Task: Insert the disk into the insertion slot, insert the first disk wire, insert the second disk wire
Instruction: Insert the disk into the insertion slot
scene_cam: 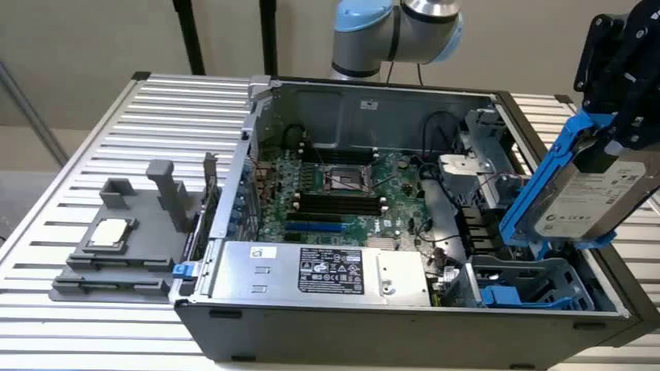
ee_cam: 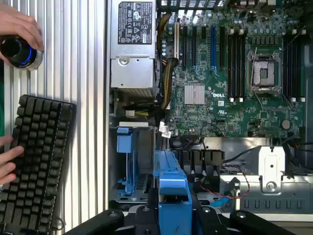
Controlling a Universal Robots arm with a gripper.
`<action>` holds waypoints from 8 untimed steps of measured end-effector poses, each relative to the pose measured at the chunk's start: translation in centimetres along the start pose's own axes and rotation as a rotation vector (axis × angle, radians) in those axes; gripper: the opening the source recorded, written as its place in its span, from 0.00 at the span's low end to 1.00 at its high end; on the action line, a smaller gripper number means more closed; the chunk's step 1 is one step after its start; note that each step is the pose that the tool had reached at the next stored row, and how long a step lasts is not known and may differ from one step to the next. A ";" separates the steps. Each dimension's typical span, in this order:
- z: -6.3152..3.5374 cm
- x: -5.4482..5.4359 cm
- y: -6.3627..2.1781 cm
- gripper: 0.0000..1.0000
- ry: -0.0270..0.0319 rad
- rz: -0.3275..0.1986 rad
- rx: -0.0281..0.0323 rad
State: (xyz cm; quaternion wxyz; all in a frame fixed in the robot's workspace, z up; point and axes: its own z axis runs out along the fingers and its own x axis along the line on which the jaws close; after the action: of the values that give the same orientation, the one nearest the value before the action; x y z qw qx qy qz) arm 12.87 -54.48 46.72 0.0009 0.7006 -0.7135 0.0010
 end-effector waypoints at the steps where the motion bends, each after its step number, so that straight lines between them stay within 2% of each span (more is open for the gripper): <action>1: 0.00 0.0 0.00 0.32 0.0000 0.000 0.0004; 8: 0.00 0.0 0.00 0.32 -0.0001 0.000 0.0024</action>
State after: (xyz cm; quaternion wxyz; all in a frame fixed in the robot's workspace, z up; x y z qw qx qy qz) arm 12.87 -54.48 46.72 0.0001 0.7006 -0.7135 0.0018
